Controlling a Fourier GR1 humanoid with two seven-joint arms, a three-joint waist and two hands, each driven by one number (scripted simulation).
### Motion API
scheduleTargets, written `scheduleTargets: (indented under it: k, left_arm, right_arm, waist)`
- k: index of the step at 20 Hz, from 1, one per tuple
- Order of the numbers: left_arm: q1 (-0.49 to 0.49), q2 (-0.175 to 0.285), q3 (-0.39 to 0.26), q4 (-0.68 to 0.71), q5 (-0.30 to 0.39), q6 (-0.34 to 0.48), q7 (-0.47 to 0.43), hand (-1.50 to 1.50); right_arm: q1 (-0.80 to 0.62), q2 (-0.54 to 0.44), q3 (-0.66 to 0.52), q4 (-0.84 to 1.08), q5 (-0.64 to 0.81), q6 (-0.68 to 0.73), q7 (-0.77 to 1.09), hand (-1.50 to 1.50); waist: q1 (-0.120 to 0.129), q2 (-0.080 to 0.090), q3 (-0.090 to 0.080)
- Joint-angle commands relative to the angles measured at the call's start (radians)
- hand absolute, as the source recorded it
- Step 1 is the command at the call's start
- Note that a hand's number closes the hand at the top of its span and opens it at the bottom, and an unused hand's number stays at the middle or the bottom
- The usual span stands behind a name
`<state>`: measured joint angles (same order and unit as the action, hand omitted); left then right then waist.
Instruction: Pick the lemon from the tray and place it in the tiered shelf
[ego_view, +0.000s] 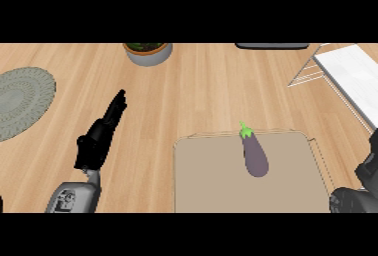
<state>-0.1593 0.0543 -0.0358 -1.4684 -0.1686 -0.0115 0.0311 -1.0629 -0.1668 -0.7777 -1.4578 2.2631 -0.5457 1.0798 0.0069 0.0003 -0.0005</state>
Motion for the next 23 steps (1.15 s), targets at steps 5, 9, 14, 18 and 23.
scheduleTargets:
  k: [5,9,14,18,23]
  left_arm:
    - [-0.014,0.018,0.024,0.01,0.024,-0.023,0.019,0.0]
    - [0.005,0.025,0.013,0.003,0.016,-0.031,0.003,0.0]
    - [-0.056,0.01,0.019,0.036,0.015,-0.019,0.015,0.0]
    - [-0.025,0.021,0.019,0.041,0.007,-0.02,-0.002,0.0]
    - [-0.013,0.005,0.008,0.043,-0.003,-0.006,-0.002,0.0]
  right_arm:
    - [-0.079,0.063,0.058,-0.328,0.125,0.094,0.098,-1.5]
    - [-0.104,0.163,0.089,-0.498,0.226,0.235,0.15,-1.5]
    - [-0.07,0.166,0.191,-0.699,0.235,0.489,0.119,-1.5]
    - [0.003,0.167,0.319,-0.871,0.306,0.696,0.048,-1.5]
    - [0.042,0.167,0.507,-1.057,0.379,0.922,0.003,-1.5]
  waist:
    - [-0.013,-0.009,-0.001]
    - [-0.001,-0.013,-0.002]
    - [-0.003,-0.015,-0.003]
    - [0.003,-0.015,-0.004]
    - [0.001,-0.015,-0.005]
